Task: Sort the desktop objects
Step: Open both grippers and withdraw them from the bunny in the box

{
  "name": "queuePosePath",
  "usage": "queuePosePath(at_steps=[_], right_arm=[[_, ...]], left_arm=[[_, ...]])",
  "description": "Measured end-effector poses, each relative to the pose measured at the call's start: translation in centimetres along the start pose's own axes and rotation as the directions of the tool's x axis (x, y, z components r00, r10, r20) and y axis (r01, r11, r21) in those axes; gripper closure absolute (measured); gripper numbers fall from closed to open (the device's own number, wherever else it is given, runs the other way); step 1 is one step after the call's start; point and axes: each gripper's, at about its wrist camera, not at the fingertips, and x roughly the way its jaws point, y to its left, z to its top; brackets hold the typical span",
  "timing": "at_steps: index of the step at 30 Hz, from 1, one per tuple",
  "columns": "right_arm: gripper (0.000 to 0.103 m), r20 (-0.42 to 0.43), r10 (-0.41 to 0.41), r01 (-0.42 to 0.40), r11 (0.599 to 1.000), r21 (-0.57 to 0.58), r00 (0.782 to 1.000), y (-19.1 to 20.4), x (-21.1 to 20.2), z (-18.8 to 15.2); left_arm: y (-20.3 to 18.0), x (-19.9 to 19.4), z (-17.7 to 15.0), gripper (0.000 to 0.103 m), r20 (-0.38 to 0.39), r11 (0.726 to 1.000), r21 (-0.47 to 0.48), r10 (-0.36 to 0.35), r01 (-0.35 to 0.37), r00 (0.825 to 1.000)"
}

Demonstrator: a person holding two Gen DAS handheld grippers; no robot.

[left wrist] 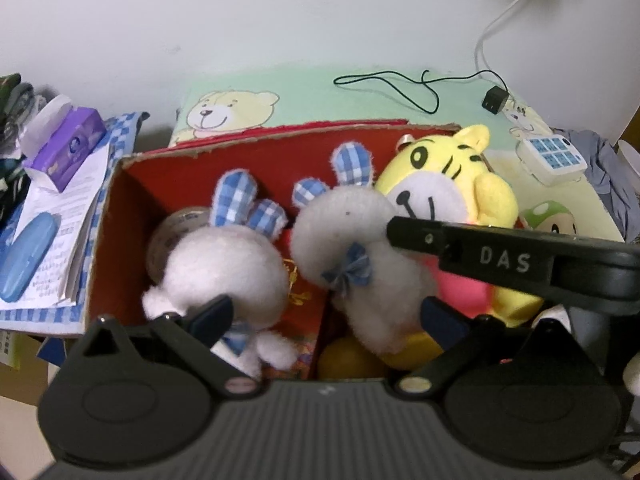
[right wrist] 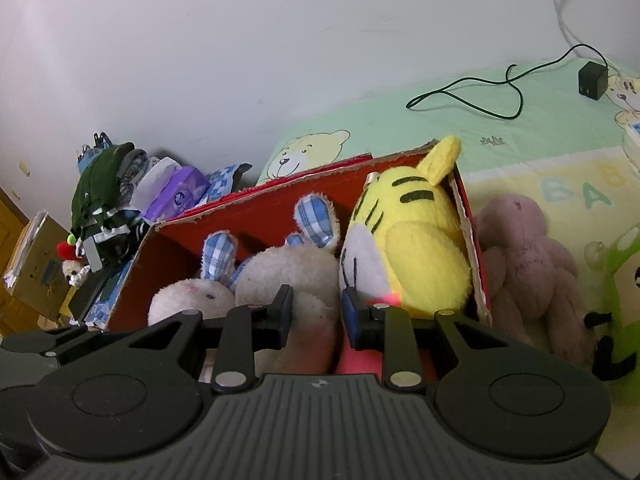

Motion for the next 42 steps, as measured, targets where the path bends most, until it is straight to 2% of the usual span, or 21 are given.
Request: queuePosePath(at_steps=[9, 20, 25, 42], right_arm=[[0.071, 0.060, -0.002, 0.002, 1.000, -0.007, 0.998, 0.9, -1.6, -0.2], [0.071, 0.058, -0.038, 0.040, 0.999, -0.029, 0.998, 1.6, -1.6, -0.9], [0.070, 0.054, -0.057, 0.059, 0.998, -0.035, 0.997, 1.8, -1.6, -0.9], [0.069, 0.057, -0.102, 0.105, 0.993, -0.059, 0.993, 2.3, -1.8, -1.4]], left_arm=[[0.4, -0.4, -0.2, 0.003, -0.001, 0.999, -0.020, 0.047, -0.047, 0.999], [0.2, 0.2, -0.5, 0.001, -0.007, 0.995, -0.017, 0.095, -0.095, 0.995], [0.4, 0.9, -0.4, 0.001, -0.040, 0.992, -0.024, 0.122, -0.123, 0.992], [0.8, 1.6, -0.9, 0.001, -0.041, 0.992, -0.028, 0.119, -0.120, 0.992]])
